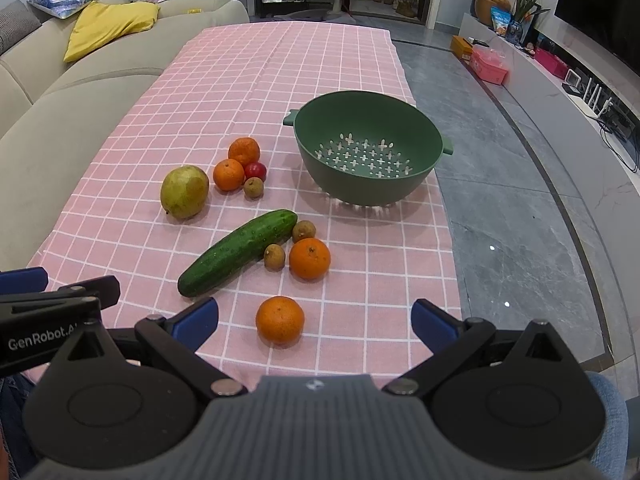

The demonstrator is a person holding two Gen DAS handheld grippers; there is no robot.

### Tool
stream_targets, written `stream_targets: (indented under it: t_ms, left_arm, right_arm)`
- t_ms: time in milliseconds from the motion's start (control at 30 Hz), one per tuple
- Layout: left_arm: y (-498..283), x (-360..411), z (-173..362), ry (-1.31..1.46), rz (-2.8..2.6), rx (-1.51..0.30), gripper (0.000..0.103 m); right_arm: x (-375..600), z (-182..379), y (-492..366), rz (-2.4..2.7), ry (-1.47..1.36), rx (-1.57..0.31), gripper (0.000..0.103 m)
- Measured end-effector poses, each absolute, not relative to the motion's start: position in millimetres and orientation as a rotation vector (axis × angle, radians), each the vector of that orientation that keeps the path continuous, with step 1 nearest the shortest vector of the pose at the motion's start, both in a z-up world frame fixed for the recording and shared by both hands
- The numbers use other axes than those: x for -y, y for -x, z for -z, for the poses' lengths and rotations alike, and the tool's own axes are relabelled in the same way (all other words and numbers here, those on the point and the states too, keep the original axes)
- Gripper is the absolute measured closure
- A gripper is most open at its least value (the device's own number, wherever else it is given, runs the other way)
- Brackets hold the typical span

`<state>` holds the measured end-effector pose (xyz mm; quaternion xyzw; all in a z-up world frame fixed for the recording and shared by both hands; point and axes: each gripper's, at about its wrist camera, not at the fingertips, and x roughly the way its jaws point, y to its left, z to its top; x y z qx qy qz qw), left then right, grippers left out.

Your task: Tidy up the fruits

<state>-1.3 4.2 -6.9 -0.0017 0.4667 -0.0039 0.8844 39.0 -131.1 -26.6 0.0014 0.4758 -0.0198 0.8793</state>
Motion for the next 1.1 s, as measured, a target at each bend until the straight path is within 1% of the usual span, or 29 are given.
stream_targets:
  t_ms: [1100]
  left_arm:
    - [1.8, -3.5, 11.1, 0.006, 0.007, -0.982, 0.015]
  right_arm:
    - [131.9, 28.7, -36.7, 0.049, 0.002, -0.997, 0.004]
